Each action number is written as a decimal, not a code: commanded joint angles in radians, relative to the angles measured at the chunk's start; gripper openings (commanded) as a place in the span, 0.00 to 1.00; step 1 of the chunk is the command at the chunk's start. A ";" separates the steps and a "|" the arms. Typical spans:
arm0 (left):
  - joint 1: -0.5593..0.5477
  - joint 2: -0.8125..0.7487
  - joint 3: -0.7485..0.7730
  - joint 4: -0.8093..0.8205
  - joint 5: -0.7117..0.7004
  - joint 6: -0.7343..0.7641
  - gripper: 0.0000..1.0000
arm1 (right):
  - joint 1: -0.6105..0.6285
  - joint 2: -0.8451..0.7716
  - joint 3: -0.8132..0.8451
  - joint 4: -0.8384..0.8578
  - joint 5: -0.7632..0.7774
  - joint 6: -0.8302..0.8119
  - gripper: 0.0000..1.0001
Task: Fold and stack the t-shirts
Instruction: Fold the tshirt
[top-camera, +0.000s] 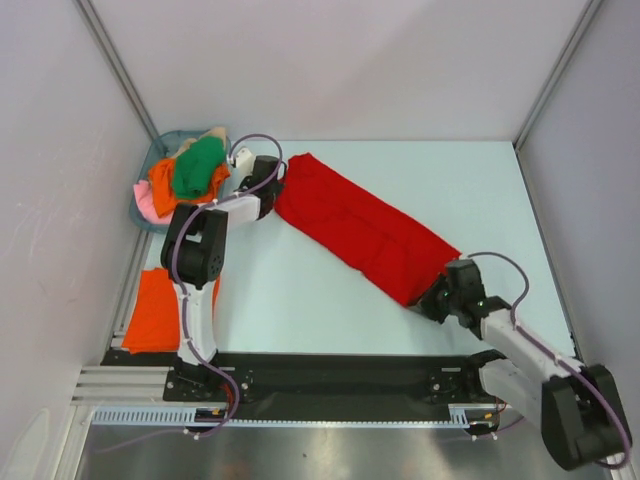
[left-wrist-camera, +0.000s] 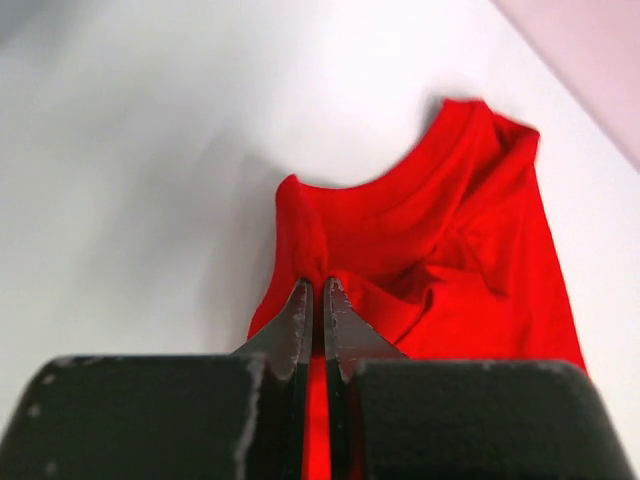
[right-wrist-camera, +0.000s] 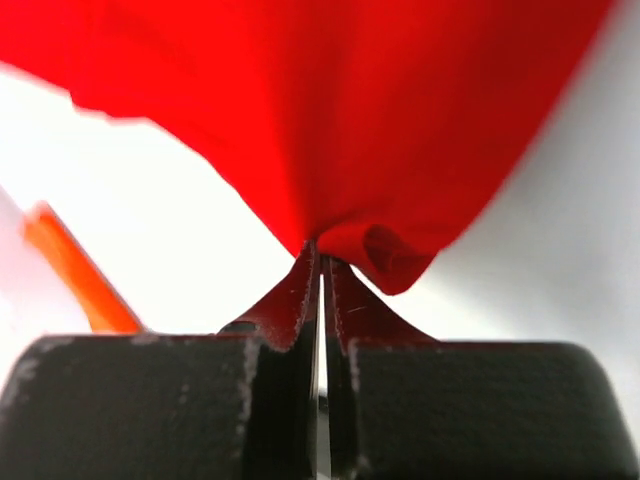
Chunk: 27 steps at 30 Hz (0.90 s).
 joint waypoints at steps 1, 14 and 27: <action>0.037 0.051 0.072 0.132 0.062 0.070 0.02 | 0.222 -0.127 -0.052 -0.114 0.085 0.201 0.00; 0.086 -0.031 0.127 0.109 0.230 0.250 0.51 | 0.637 0.004 0.159 -0.189 0.106 0.071 0.50; 0.031 -0.419 -0.144 -0.056 0.201 0.298 0.61 | 0.248 0.335 0.679 -0.128 -0.092 -0.502 0.77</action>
